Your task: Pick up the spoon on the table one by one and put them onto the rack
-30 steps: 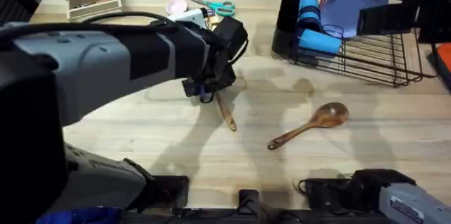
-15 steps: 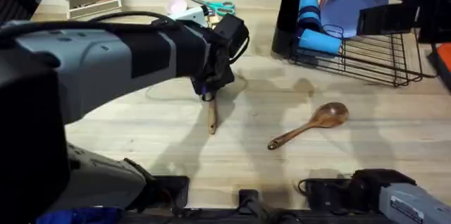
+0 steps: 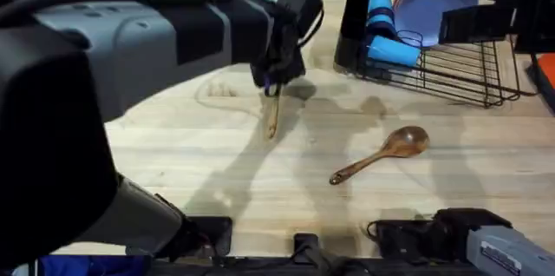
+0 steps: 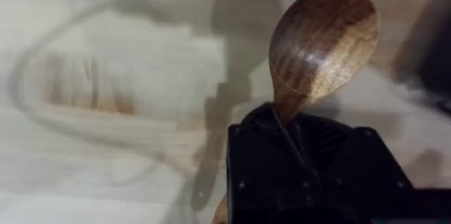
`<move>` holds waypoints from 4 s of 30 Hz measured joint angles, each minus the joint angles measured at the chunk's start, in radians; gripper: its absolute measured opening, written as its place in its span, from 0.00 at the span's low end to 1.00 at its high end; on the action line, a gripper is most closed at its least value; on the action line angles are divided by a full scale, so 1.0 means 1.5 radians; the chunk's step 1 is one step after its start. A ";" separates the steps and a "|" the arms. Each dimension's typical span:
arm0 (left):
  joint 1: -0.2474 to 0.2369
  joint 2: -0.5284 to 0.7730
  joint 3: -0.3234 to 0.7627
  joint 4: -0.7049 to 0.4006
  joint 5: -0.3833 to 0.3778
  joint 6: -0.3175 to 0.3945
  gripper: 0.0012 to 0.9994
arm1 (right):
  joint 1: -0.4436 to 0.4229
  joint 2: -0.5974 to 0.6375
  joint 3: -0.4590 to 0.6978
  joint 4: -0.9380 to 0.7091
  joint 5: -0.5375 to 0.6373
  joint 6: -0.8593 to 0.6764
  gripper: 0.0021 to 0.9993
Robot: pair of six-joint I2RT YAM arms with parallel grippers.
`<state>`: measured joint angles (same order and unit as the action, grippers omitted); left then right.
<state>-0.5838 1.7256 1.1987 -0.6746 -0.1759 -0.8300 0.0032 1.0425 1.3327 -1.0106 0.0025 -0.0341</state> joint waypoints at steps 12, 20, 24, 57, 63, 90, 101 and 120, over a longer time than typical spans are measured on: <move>0.032 0.000 0.166 0.052 -0.036 0.091 0.04 | 0.000 0.000 0.000 0.000 0.000 0.000 1.00; 0.032 0.000 0.199 0.174 -0.038 0.123 0.04 | 0.000 0.000 0.000 0.000 0.000 0.000 1.00; 0.032 0.000 0.199 0.241 -0.033 0.126 0.04 | 0.000 0.000 0.000 0.000 0.000 0.000 1.00; -0.041 0.143 0.199 0.742 0.055 0.203 0.04 | 0.000 0.000 0.000 0.000 0.000 0.000 1.00; -0.046 0.158 0.199 0.711 0.055 0.226 0.04 | 0.000 0.000 0.000 0.001 0.000 0.000 1.00; -0.058 0.171 0.218 0.670 0.058 0.271 0.04 | 0.000 0.000 0.000 0.006 0.000 0.000 1.00; -0.058 0.171 0.217 0.622 0.058 0.282 0.04 | 0.000 0.000 0.000 0.005 0.000 0.000 1.00; -0.058 0.170 0.222 0.452 0.053 0.287 0.04 | 0.000 0.000 0.000 0.008 0.000 0.000 1.00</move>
<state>-0.6701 1.9808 1.5318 0.0027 -0.0957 -0.3992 0.0032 1.0425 1.3327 -0.9985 0.0025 -0.0341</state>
